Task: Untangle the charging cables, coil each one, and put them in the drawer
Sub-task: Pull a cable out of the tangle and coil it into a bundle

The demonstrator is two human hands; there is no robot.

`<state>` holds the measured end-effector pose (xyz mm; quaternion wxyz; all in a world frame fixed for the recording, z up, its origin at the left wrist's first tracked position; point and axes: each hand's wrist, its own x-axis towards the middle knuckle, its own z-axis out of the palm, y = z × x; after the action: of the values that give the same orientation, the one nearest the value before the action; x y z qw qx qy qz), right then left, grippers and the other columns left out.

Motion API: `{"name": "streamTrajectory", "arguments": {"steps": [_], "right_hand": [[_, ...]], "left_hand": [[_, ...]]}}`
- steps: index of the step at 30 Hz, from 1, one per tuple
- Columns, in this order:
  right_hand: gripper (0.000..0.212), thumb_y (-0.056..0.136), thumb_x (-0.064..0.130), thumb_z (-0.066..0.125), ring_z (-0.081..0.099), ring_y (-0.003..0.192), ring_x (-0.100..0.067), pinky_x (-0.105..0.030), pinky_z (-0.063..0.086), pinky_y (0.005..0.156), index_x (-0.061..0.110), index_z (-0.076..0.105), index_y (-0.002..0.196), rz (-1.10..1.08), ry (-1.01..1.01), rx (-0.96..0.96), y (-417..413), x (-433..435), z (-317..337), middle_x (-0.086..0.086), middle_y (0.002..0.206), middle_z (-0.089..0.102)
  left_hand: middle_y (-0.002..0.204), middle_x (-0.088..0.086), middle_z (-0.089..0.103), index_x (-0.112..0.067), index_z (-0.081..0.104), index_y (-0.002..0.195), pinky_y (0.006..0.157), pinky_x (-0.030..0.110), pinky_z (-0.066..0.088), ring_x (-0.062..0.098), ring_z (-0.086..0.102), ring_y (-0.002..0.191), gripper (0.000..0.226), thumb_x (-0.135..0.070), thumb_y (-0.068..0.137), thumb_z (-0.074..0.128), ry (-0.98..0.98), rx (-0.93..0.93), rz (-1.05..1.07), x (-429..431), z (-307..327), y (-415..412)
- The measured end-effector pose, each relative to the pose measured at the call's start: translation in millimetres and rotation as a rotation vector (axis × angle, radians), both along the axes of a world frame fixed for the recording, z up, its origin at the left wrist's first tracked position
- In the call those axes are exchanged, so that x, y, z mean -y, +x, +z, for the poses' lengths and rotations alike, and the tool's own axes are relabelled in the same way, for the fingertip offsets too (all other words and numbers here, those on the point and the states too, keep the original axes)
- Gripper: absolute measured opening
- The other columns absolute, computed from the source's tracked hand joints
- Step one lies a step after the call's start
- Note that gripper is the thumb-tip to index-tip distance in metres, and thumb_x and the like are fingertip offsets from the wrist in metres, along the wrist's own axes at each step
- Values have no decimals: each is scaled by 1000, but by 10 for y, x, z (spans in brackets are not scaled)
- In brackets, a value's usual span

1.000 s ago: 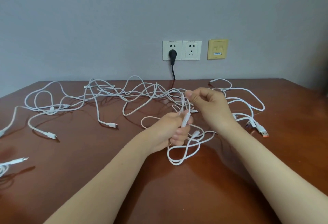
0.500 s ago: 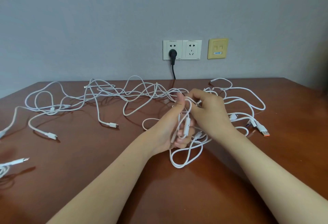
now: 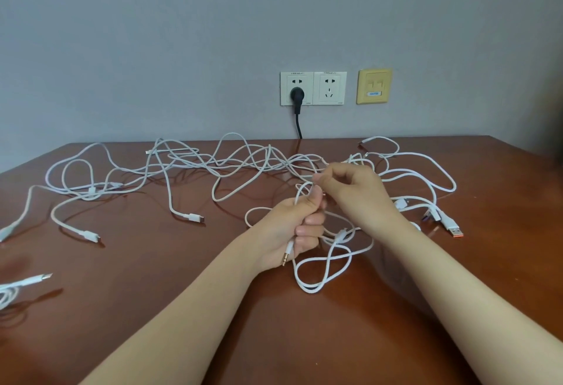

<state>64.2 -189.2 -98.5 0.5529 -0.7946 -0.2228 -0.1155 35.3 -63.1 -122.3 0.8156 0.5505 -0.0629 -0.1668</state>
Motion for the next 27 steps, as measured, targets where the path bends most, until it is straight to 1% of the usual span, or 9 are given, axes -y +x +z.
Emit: {"name": "streamTrajectory", "arguments": {"steps": [2, 5, 9, 13, 15, 18, 21, 24, 27], "right_hand": [[28, 89, 19, 58, 55, 59, -6, -23, 46, 67, 13, 64, 62, 4, -5, 2, -8, -6, 0, 8, 52, 59], [31, 92, 19, 55, 43, 43, 1, -10, 34, 48, 17, 64, 62, 63, 57, -96, -25, -9, 42, 11, 44, 47], [23, 94, 10, 48, 28, 34, -3, -14, 21, 34, 12, 67, 80, 139, 152, -315, -11, 57, 104, 1, 49, 36], [18, 94, 11, 49, 28, 32, -2, -14, 23, 33, 12, 66, 89, 36, 113, -277, 43, 89, 64, 10, 40, 37], [17, 94, 10, 50, 35, 31, -1, -11, 27, 35, 14, 65, 87, 20, 113, -233, 43, 60, 48, 15, 35, 41], [23, 92, 9, 51, 51, 52, 2, -14, 42, 56, 23, 63, 78, 17, 17, -96, -3, -27, 13, 13, 53, 57], [34, 90, 7, 50, 47, 51, 0, -15, 38, 56, 29, 59, 66, 13, -82, 18, -66, -83, -4, 8, 56, 54], [33, 90, 8, 51, 48, 53, -3, -18, 38, 56, 28, 61, 64, 0, -95, 66, -98, -89, 1, 4, 57, 57], [23, 90, 9, 49, 51, 61, -15, -22, 39, 59, 12, 65, 74, 29, -178, 141, -149, -114, -18, -10, 66, 60]], "left_hand": [[43, -7, 28, -14, 42, 70, 29, 12, 17, 0, 21, 29, 32, -44, 78, 47, 2, 11, 14, 40, 36, -29], [41, -7, 25, -17, 33, 60, 29, 14, 12, 2, 17, 29, 44, -53, 85, 39, 18, -12, 82, 49, 59, -33], [38, -5, 24, -16, 32, 52, 27, 15, 11, 3, 19, 25, 57, -57, 92, 31, -254, -102, 207, 2, 68, 40], [39, -3, 28, -13, 42, 49, 30, 15, 12, 5, 21, 25, 69, -67, 88, 26, -407, -138, 154, -62, 61, 69], [39, -3, 28, -13, 42, 56, 30, 14, 12, 5, 21, 25, 64, -65, 89, 24, -367, -132, 131, -59, 58, 56], [39, -5, 26, -16, 42, 68, 31, 12, 10, 3, 18, 26, 56, -66, 86, 27, -117, -89, 123, 28, 78, 35], [39, -6, 24, -20, 46, 81, 31, 12, 11, 3, 17, 28, 47, -64, 68, 42, 134, -4, 153, 106, 93, 21], [40, -7, 23, -18, 42, 77, 30, 13, 11, 3, 16, 29, 46, -62, 65, 46, 125, 13, 173, 91, 110, 8], [38, -6, 22, -19, 47, 68, 31, 13, 10, 3, 17, 28, 44, -62, 71, 48, 76, -22, 206, 68, 121, 15]]}}
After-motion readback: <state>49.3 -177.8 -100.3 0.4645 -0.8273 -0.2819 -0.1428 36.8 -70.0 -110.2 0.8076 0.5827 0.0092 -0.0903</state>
